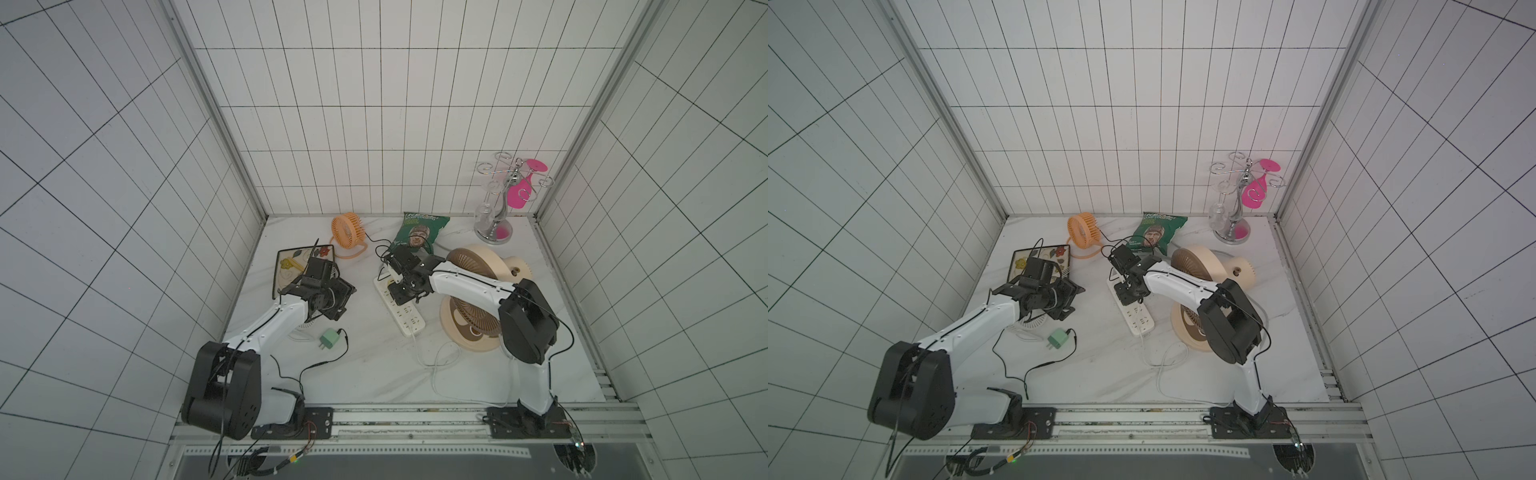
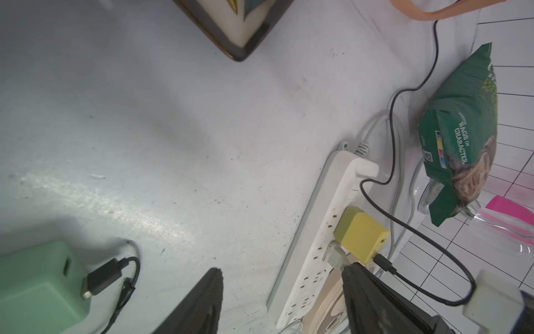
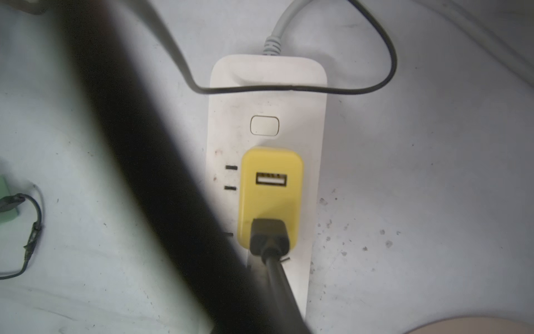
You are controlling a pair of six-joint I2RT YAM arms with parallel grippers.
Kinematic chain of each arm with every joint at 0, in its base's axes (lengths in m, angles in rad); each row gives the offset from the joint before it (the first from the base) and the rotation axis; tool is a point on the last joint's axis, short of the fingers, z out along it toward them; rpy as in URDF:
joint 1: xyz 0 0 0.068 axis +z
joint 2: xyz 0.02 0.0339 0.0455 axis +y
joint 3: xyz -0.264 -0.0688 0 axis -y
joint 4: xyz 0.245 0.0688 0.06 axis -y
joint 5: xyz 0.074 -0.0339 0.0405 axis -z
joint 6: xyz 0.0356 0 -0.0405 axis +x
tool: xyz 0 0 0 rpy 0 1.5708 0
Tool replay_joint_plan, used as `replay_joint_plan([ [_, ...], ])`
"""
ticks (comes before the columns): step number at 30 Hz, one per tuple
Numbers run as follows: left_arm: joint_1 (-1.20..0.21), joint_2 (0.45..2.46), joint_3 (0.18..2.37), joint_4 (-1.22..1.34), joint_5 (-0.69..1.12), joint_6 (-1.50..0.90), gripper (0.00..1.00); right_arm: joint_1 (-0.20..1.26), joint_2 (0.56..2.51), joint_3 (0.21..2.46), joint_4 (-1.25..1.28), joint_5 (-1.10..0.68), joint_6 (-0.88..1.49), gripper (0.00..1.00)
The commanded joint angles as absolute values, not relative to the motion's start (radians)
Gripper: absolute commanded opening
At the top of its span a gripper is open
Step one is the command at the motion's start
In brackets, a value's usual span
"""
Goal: Unplug the desk fan from the power strip
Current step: Remove the plug from the socket.
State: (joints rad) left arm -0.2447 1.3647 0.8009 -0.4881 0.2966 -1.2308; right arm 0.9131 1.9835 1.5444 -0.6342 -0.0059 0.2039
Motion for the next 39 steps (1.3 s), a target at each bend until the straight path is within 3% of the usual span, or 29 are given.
replay_joint_plan([
  [1,-0.270,1.380,0.752,-0.409,0.331,-1.231,0.68,0.979,1.953,1.495,-0.629,-0.042,0.224,0.00],
  [9,-0.362,1.415,0.703,-0.248,0.378,-1.259,0.58,1.023,1.928,1.474,-0.620,-0.069,0.250,0.00],
  [19,-0.369,1.496,0.682,-0.226,0.411,-1.285,0.44,1.022,1.924,1.457,-0.618,-0.061,0.247,0.00],
  [27,-0.370,1.571,0.676,-0.170,0.449,-1.303,0.45,1.020,1.920,1.458,-0.618,-0.050,0.247,0.00],
  [33,-0.374,1.606,0.690,-0.292,0.416,-1.307,0.44,0.983,1.919,1.461,-0.628,-0.015,0.274,0.00],
  [39,-0.379,1.654,0.704,-0.362,0.396,-1.304,0.45,1.070,1.955,1.552,-0.680,0.025,0.210,0.00],
])
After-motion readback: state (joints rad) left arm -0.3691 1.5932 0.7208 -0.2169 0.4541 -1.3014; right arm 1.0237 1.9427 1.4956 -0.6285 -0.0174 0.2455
